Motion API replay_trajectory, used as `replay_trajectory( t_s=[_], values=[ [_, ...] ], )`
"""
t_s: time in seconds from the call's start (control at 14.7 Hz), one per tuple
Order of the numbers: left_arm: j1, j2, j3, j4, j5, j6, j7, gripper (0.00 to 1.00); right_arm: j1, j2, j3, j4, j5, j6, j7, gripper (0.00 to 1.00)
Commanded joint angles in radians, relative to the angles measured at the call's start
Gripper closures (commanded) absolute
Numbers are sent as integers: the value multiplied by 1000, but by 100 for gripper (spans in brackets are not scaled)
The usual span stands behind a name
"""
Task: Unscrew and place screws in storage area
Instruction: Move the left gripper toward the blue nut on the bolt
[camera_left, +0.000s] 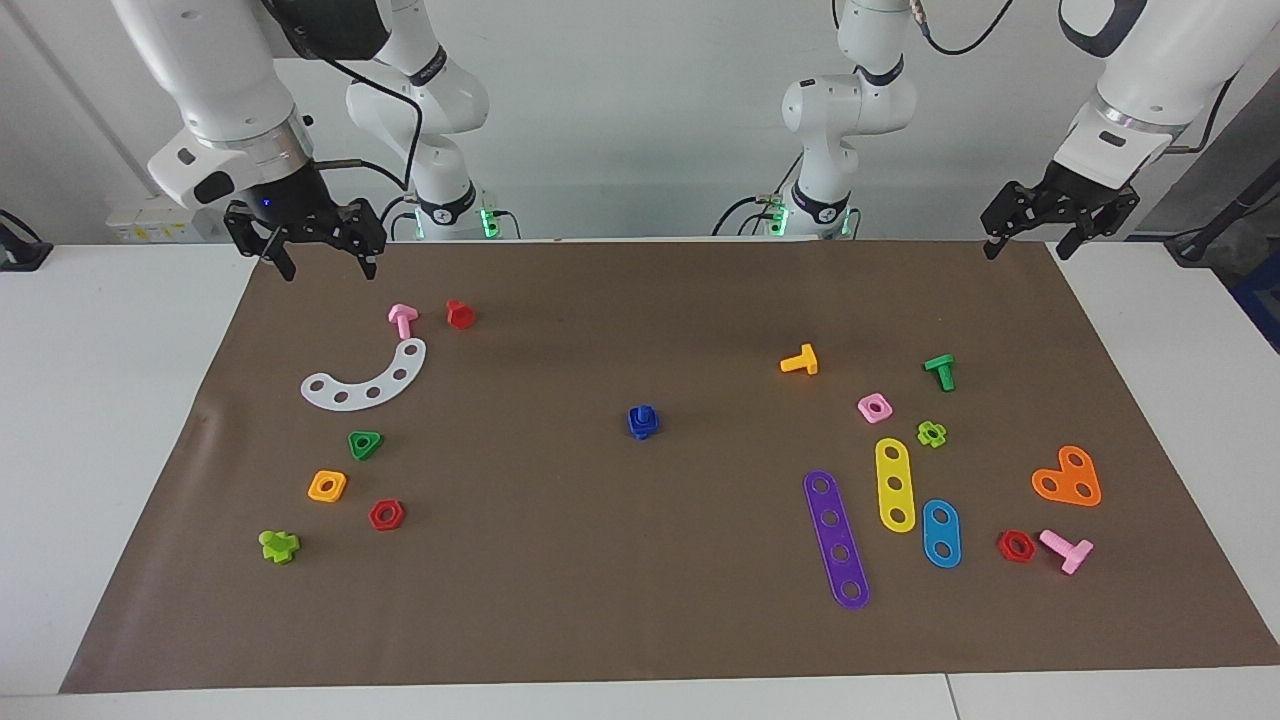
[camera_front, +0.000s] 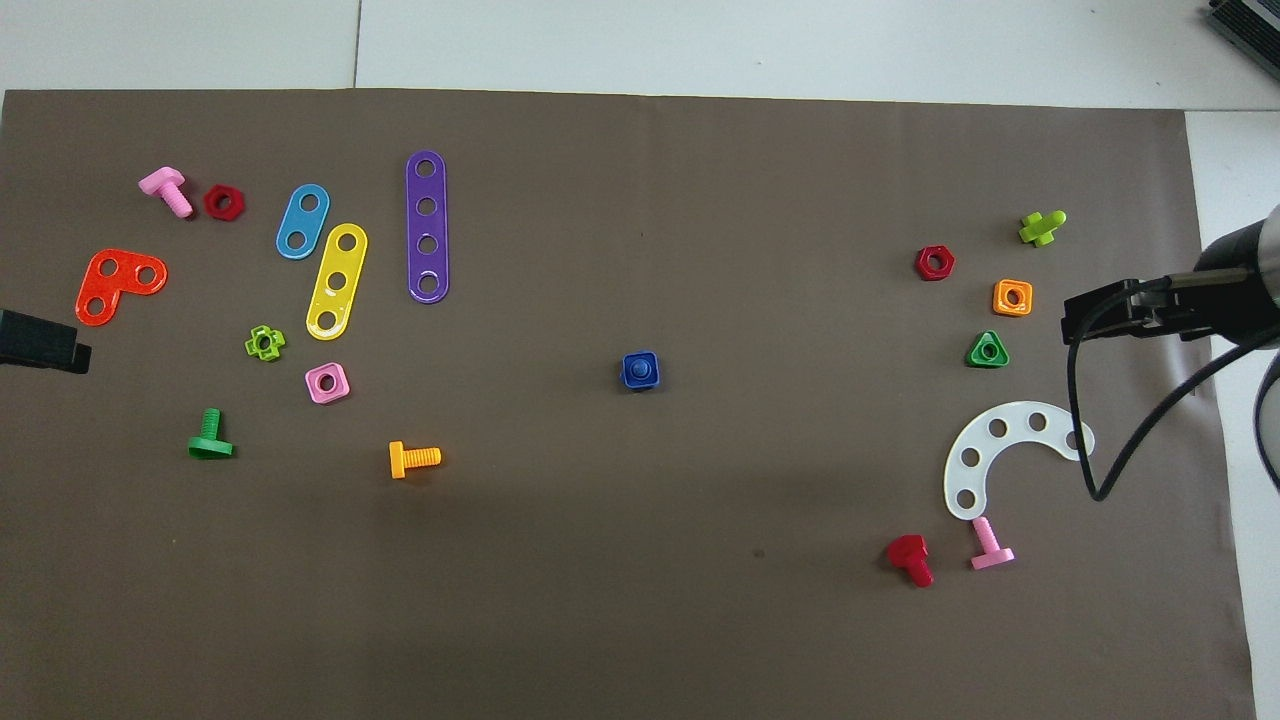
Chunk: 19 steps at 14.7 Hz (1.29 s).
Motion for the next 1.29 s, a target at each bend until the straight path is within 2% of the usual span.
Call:
replay_trajectory(
  t_s=[0.0,0.27,0.75,1.02,1.23],
  values=[
    [14,-38,-5,-40,-6,-11,7,0,-7,-25,4,-31,5,13,-24,0],
    [-12,-40,-26,-75,-6,121,-5,0,-7,-25,4,-31,5,13,-24,0],
    [-205,-30,-28,-162,-6,266,-238,1,-7,-25,4,-31,5,13,-24,0],
    [-310,20,-28,-172,-4,328,-376,1,-7,-25,4,-31,5,13,-22,0],
    [-397,95,-28,-159,0,395,-542,2,-7,-27,4,-31,5,13,-22,0]
  ],
)
